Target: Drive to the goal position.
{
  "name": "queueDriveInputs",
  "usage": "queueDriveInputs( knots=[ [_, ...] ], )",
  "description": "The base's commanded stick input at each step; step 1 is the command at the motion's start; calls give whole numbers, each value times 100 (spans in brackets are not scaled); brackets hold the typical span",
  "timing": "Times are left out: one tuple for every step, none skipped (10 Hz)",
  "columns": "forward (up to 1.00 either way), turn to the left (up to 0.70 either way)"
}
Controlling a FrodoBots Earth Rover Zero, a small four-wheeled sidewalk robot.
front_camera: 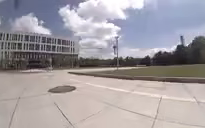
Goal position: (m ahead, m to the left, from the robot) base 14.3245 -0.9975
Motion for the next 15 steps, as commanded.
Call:
queueDriveInputs(
  knots=[
    [70, 6],
    [70, 4],
    [70, 5],
    [70, 8],
    [70, 1],
    [70, 3],
    [70, 5],
    [70, 0],
    [70, 0],
    [70, 0],
    [70, 0],
    [70, 0],
    [70, 0],
    [70, 0],
    [70, 0]
  ],
)
